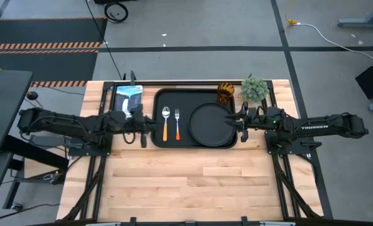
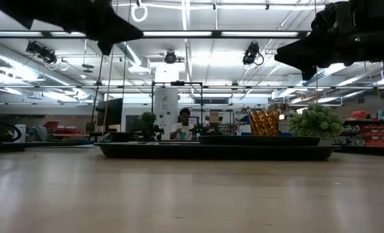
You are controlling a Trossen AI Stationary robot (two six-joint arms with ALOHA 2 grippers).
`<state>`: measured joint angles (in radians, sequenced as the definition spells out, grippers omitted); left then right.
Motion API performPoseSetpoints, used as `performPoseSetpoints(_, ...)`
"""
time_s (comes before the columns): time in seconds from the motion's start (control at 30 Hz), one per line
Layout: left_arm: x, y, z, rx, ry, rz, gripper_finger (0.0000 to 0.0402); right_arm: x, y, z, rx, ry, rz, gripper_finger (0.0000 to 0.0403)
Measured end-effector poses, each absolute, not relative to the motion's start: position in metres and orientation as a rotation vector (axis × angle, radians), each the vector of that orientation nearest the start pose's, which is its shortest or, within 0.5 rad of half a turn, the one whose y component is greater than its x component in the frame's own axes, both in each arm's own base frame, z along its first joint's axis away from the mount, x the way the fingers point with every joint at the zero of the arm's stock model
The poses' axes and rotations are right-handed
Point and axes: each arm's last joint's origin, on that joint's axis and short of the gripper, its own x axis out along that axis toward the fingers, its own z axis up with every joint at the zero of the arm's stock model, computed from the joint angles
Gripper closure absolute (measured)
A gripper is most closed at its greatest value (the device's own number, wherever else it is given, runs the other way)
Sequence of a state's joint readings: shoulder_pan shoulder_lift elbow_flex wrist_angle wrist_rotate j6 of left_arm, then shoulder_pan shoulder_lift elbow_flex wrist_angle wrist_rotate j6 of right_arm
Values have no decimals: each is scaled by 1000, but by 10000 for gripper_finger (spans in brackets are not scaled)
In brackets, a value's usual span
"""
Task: Pick and place plate/cup/fork/spoon on tray
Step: Return to Home Position
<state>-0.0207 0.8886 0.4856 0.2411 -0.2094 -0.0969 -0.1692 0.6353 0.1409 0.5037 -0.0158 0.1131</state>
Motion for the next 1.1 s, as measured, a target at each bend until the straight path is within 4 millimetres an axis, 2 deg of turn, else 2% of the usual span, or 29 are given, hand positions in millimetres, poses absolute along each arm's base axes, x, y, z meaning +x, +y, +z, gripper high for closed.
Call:
performPoseSetpoints(0.33, 159, 15, 227, -40, -85, 143, 391, 145, -24, 190, 140, 4, -151, 287)
performPoseSetpoints(0.67, 127, 14, 222, -63, -237, 122, 391, 143, -22, 185, 189, -10, -157, 287)
performPoseSetpoints(0.83, 114, 13, 216, -103, -304, 111, 391, 136, -22, 169, 265, -77, -182, 287)
performPoseSetpoints(1.1, 100, 11, 201, -112, -362, 98, 391, 136, -23, 174, 368, -134, -202, 287)
